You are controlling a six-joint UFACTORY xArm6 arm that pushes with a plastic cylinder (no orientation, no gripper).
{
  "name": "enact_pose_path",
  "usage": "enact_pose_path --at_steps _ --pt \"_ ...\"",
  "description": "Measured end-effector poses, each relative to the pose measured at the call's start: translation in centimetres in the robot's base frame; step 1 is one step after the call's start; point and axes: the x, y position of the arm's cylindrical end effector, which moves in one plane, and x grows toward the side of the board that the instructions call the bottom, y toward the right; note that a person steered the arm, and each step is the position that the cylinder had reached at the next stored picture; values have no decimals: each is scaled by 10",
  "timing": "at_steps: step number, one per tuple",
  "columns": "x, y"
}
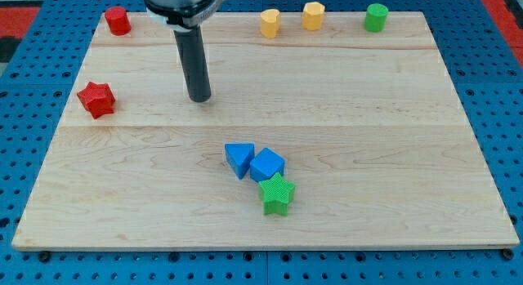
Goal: Move the yellow hexagon up a bit
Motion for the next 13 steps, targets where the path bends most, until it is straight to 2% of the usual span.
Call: enact_pose_path --at_steps 2,3,5,6,7,8,11,13 --pt "-138 -6" --pt "-185 20" --pt "-179 14" --pt "-128 45" --pt "-93 119" --pt "-99 187" --pt "-178 210" --pt "-185 204"
